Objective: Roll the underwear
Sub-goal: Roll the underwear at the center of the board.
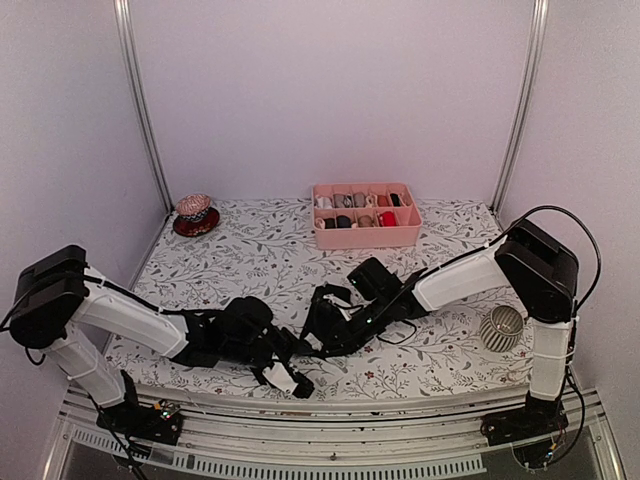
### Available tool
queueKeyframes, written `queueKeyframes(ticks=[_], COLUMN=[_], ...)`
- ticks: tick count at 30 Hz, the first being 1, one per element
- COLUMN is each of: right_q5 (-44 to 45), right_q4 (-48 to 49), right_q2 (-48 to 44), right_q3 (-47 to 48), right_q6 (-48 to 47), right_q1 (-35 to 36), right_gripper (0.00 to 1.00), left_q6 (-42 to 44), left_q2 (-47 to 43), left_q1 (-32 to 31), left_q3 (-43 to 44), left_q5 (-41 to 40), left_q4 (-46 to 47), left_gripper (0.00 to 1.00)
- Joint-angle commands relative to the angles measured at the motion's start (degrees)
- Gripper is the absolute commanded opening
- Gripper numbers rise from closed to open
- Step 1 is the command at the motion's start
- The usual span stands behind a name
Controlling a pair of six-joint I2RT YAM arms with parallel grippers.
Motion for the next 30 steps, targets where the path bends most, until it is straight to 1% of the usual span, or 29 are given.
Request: queueKeyframes(ticks=[1,6,11,16,21,24,26,30], right_q5=[0.1,0.6,0.4,-0.2,-0.6,-0.7,-0.7,-1.0], right_q4=[-1.6,-1.9,-2.0,-1.9,-2.1,-2.4,-2.7,-2.8], right_q2=[1.3,1.5,1.8,2.0,1.8,1.6,1.5,1.1], right_q3=[1.0,0.9,1.1,1.0,0.9,0.9,1.0,0.9], right_q6=[0.2,-0.3,-0.4,-0.8,-1.2,-1.5,-1.6,-1.9], right_q1=[-0.3,-0.5,-0.6,-0.6,-0.6,-0.6,-0.7,-0.7], right_gripper=[0.03,0.03,0.03,0.03,0.03,0.03,0.03,0.03], left_q6=[0.7,1.6,2.0,0.0,-0.8,-1.3,-1.2,-1.6], left_q2=[2.4,3.9,5.5,8.5,9.5,9.3,9.3,9.8], left_q1=[-1.1,-1.2,-1.4,-1.3,-0.1,0.3,0.5,0.7], left_q3=[3.1,3.3,3.5,4.9,4.8,4.0,3.4,3.8], left_q5=[-2.0,-2.4,-4.1,-9.2,-11.0,-10.9,-10.9,-10.7], left_q4=[0.3,-0.5,0.3,1.9,0.4,-0.6,-0.9,-2.4], left_gripper=[0.64,0.56,0.56,0.59,0.56,0.49,0.41,0.29])
